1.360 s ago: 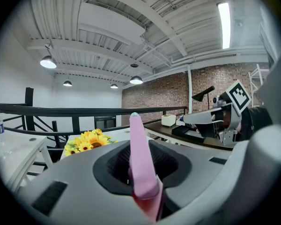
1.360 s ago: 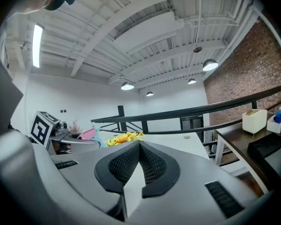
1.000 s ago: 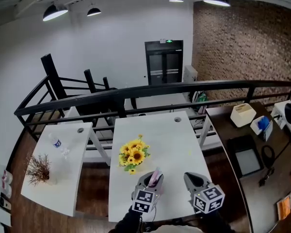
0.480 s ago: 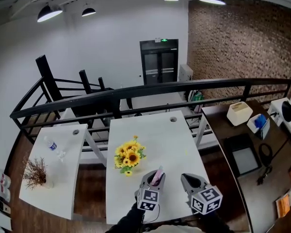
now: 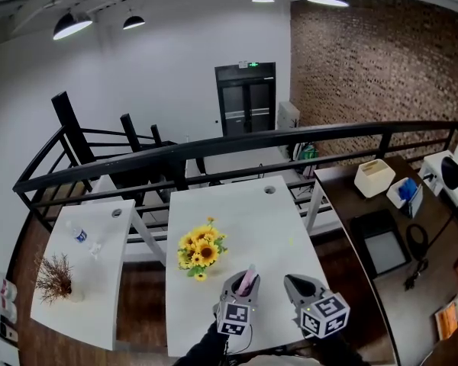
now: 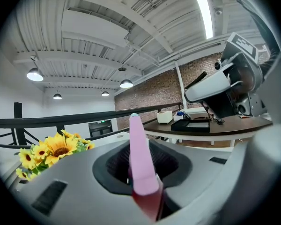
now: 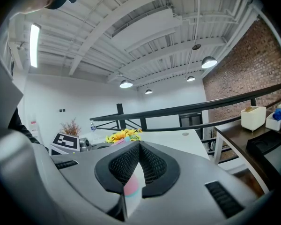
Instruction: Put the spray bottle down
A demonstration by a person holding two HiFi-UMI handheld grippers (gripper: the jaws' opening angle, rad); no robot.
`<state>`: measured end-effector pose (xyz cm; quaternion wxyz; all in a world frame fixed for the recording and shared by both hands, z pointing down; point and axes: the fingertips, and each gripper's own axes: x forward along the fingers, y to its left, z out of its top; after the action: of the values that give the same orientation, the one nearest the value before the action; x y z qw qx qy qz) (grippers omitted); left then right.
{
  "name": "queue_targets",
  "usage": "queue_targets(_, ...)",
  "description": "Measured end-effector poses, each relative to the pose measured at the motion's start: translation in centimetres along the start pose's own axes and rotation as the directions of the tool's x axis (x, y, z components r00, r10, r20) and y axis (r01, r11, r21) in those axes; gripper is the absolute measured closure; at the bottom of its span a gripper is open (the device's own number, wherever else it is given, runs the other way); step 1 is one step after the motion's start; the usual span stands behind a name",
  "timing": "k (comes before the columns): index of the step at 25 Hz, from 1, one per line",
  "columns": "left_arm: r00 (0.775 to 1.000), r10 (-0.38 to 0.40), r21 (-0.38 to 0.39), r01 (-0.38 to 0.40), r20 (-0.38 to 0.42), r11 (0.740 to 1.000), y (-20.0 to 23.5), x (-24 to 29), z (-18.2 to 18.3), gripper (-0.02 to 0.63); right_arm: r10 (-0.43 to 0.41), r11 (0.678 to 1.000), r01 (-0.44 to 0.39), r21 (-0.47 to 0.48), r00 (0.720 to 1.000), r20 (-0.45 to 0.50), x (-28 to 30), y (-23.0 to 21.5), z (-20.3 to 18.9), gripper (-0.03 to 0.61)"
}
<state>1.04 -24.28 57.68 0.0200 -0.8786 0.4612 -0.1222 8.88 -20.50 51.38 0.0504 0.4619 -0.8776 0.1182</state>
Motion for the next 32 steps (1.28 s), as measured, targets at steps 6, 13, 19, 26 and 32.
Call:
queue_targets(6, 1.000, -0.013, -0.015, 0.013, -0.003, 1.000, -0.2, -0.2, -0.2, 0.473, 0.009, 1.000, -0.009, -0.006, 1.000, 0.002, 0.3, 0.1, 0.2, 0.595)
queue_targets(13, 0.999, -0.031, -0.023, 0.031, 0.006, 0.999, -0.6, -0.8, 0.0, 0.349, 0.010, 1.000, -0.009, -0.007, 1.000, 0.011, 0.5, 0.3, 0.4, 0.595)
queue_targets(19, 1.000, -0.009, -0.058, 0.010, 0.022, 0.998, 0.3, -3.8, -0.2, 0.296, 0.013, 1.000, -0.013, 0.002, 1.000, -0.001, 0.6, 0.2, -0.3, 0.595)
queue_targets(26, 0.994, 0.111, -0.278, -0.101, 0.018, 0.955, 3.9, -11.6, -1.0, 0.342, 0.005, 1.000, -0.004, 0.019, 1.000, -0.018, 1.2, 0.0, -1.2, 0.595)
queue_targets(32, 0.976, 0.167, -0.232, -0.196, -0.137, 0.953, 6.0, -14.4, -2.6, 0.619, -0.007, 1.000, 0.007, 0.020, 1.000, -0.012, 1.6, -0.6, -0.9, 0.595)
